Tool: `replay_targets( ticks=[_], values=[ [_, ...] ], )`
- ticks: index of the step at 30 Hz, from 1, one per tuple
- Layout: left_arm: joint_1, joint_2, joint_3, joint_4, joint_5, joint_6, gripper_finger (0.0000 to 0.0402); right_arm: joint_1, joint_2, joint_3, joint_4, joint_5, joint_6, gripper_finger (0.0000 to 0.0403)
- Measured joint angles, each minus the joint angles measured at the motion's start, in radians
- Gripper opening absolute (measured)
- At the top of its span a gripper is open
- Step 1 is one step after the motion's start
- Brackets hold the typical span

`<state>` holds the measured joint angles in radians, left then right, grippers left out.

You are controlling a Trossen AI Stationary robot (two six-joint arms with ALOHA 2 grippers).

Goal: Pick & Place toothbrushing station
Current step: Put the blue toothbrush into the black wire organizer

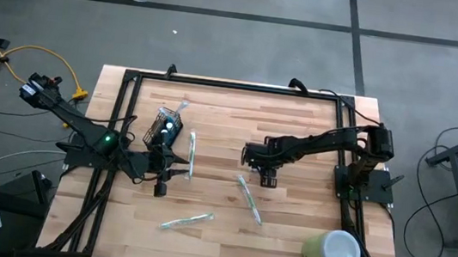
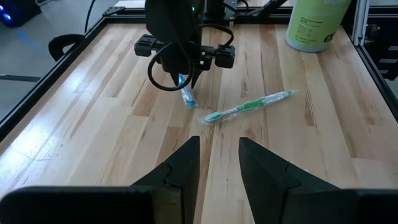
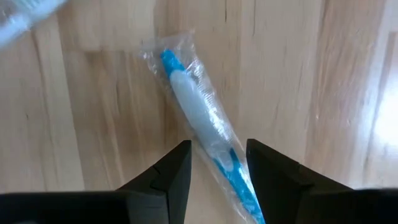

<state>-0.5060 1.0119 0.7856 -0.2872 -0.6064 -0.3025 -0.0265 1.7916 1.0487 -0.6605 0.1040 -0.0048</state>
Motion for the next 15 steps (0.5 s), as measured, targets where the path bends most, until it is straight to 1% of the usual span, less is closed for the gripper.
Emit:
replay_targets(
  ticks=[15],
  values=[
    [0.000,0.000,0.000,0.000,0.000,0.000,0.0106,0.000,-0.001,-0.035,0.058,-0.011,0.005,0.0146]
  ],
)
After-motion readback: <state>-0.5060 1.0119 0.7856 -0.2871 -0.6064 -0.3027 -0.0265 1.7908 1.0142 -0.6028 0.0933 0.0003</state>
